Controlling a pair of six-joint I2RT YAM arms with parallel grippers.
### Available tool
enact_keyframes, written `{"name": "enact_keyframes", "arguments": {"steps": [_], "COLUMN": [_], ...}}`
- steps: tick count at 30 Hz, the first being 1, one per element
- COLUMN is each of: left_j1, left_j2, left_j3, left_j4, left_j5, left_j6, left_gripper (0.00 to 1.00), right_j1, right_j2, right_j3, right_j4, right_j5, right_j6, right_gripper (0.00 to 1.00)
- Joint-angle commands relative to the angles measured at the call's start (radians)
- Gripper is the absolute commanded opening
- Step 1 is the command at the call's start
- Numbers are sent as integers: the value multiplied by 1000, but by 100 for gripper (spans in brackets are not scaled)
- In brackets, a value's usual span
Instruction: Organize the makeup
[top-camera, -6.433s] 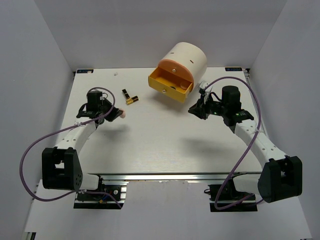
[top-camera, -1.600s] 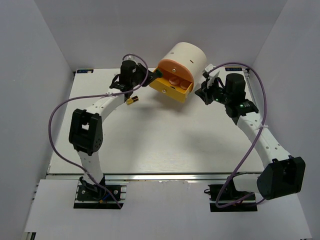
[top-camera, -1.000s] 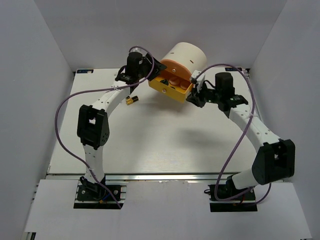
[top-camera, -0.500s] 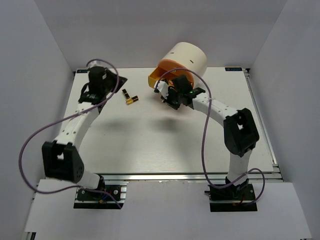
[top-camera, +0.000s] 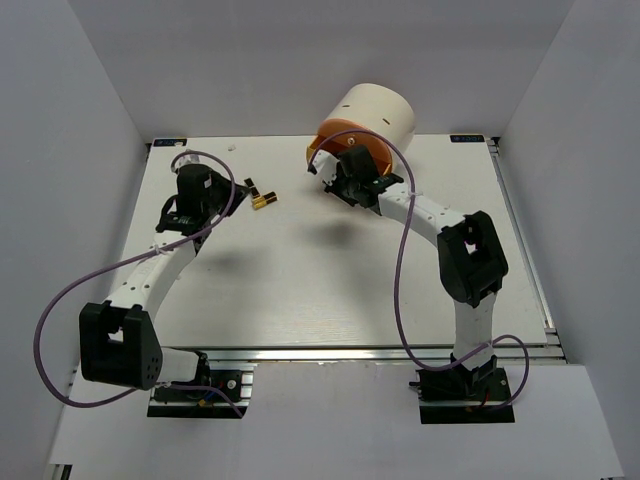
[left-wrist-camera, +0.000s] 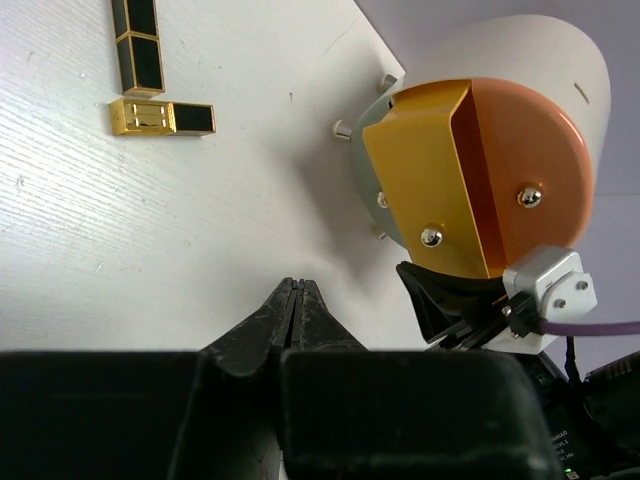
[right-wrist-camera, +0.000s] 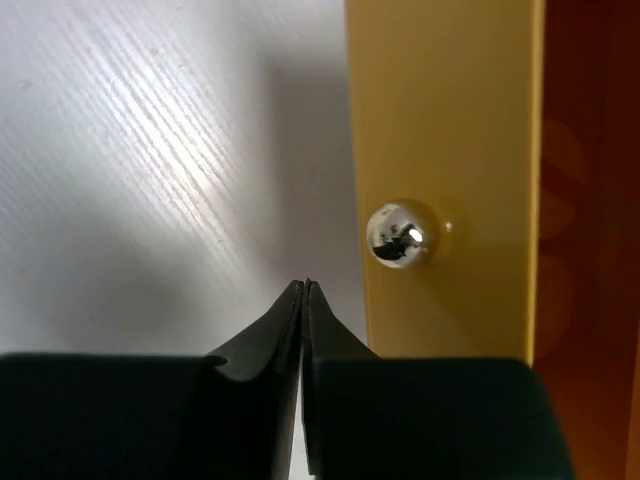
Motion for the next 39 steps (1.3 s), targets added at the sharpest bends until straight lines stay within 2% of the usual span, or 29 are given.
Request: {"name": "enact_keyframes", "arguments": {"steps": [1, 4, 5, 7, 8, 9, 11, 15, 19, 21, 24, 25, 27, 28, 32, 36, 39], "left_j1": [-1, -1, -1, -1, -1, -1, -7, -52, -99, -121, -138, -141, -151, -156, -188, -211, -225], "left_j2": [-12, -2, 5, 13, 22, 27, 42, 103, 172, 217, 271, 315, 364, 416, 530, 634, 702], "left_j3": [-7, -19, -21, -23, -24, -24, -29, -23, -1, 22, 57, 69, 100, 137, 223, 306, 364], "left_j4": [49, 75, 78, 95, 102, 110, 138, 182, 236, 263, 309, 325, 356, 368, 406, 429, 441], "left_j5": [24, 39, 50, 60, 77, 86, 105, 139, 151, 155, 165, 178, 194, 208, 226, 244, 249], "left_j6": [-15, -24, -26, -32, -35, -40, -44, -50, -72, -84, -109, -115, -141, -147, -191, -225, -247], "left_gripper": [11, 11, 11, 11, 11, 11, 11, 19, 37, 41, 42, 40, 38, 35, 31, 29, 28], "right_j1": [-5, -13, -14, -26, -30, -34, -39, -43, -43, -46, -71, -85, -126, -138, -186, -298, -312], "right_j2": [5, 36, 44, 68, 71, 74, 73, 61, 48, 41, -10, -36, -125, -155, -263, -320, -331], "right_j3": [47, 69, 85, 105, 113, 121, 121, 122, 113, 119, 150, 153, 132, 92, 6, -48, -63], "right_j4": [50, 52, 53, 52, 53, 56, 61, 66, 72, 60, -37, -101, -106, -79, -46, -20, -51], "right_j5": [30, 58, 68, 84, 84, 82, 70, 46, 33, 27, -142, -319, -454, -527, -551, -646, -649], "right_j6": [5, 7, 10, 15, 18, 18, 12, 4, 7, 7, 12, 5, 47, 71, 142, 215, 183], "right_gripper": [0, 1, 28, 54, 78, 87, 89, 89, 90, 89, 86, 72, 41, 0, 0, 0, 0]}}
